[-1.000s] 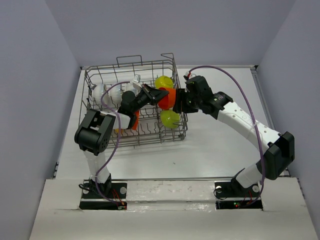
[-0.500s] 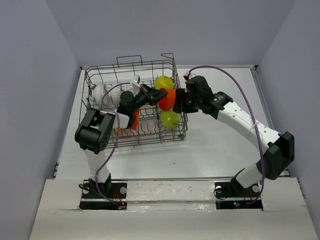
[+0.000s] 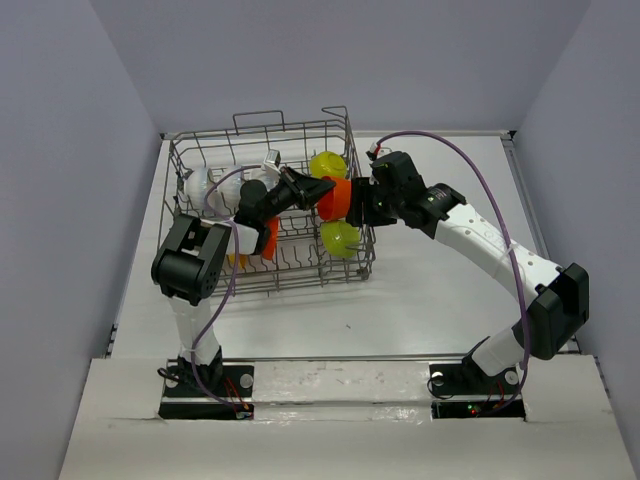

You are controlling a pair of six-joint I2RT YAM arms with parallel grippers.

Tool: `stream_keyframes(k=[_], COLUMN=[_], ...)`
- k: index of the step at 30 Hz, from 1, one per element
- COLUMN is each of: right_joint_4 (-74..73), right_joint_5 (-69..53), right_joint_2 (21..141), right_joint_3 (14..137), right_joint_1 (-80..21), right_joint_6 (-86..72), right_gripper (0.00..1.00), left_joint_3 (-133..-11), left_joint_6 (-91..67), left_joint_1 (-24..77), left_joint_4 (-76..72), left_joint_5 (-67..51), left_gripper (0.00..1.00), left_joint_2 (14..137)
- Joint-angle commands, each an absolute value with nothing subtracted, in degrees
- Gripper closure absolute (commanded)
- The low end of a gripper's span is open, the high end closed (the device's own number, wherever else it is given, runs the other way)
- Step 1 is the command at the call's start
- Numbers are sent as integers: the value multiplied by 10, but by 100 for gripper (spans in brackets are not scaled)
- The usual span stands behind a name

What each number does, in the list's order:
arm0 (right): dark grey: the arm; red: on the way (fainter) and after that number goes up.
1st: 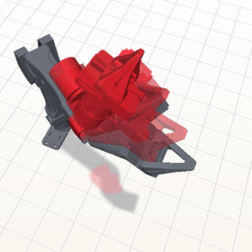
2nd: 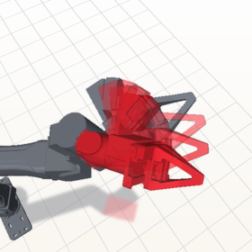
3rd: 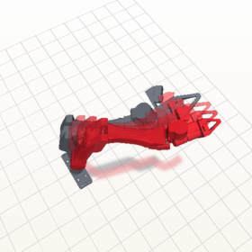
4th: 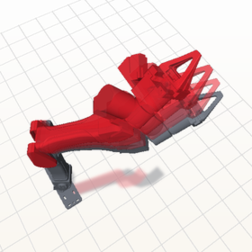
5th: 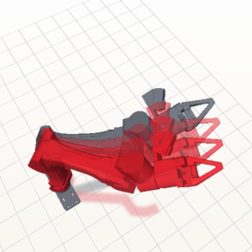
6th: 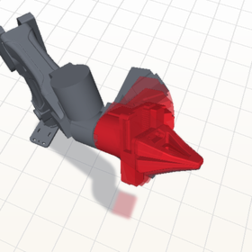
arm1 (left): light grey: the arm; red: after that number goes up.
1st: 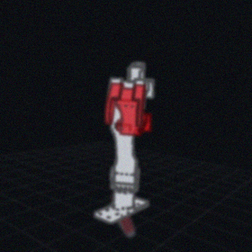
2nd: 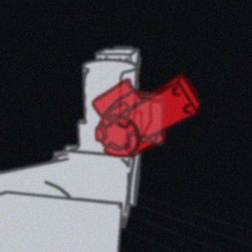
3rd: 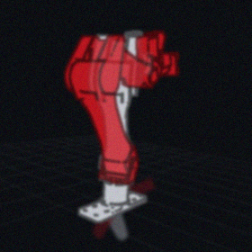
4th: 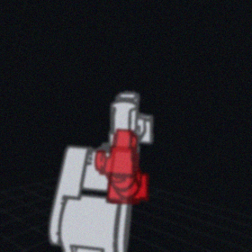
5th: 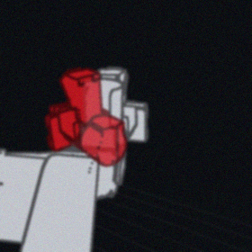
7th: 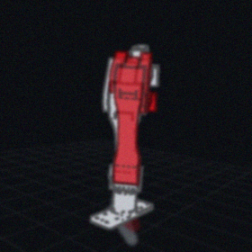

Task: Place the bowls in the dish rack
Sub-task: Place the upside down bowl on the dish rack.

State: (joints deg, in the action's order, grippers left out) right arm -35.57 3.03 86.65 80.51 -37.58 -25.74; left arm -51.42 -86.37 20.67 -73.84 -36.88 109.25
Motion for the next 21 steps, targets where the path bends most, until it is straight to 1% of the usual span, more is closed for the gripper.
stream_keyframes(k=[1,9,15,21], right_joint_4=[-342,-343,-345,-345], right_joint_5=[33,31,29,31], right_joint_2=[857,861,867,871], right_joint_3=[824,826,836,836], right_joint_1=[-381,-381,-381,-381], right_joint_6=[-250,-248,-248,-248], right_gripper=[39,39,39,39], left_joint_3=[-545,-562,-609,-615], left_joint_6=[-889,-906,-933,-938], left_joint_1=[213,207,206,200], left_joint_4=[-1142,-1165,-1186,-1188], left_joint_5=[-409,-414,-415,-415], left_gripper=[100,100,100,100], left_joint_2=[1094,1097,1116,1110])
